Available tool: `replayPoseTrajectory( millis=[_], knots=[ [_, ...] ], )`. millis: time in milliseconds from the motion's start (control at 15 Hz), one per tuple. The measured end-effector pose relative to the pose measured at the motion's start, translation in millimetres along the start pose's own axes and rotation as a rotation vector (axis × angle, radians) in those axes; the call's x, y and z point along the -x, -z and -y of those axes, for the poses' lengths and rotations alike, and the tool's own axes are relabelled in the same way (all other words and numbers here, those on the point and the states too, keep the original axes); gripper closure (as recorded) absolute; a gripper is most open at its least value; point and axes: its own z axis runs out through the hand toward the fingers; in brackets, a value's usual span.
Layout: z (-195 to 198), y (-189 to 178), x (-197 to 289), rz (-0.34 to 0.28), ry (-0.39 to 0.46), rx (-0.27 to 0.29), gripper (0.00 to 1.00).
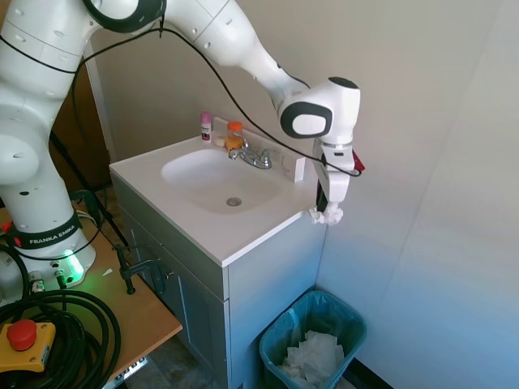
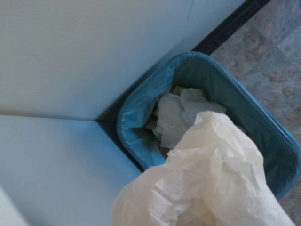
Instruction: Throw the tissue in the trash bin
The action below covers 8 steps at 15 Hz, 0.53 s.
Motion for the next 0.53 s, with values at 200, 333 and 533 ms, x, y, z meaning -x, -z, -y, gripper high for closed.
replayPoseTrajectory(
  millis=[200,333,533],
  knots=[
    [16.6,-46.2,-4.5,0.007,0.002,0.049,1.0],
    [27.8,-67.8,-6.2,0.014,-0.007,0.077,1.0],
    [33.6,-103.4,-20.8,0.024,-0.031,0.126,1.0]
  ],
)
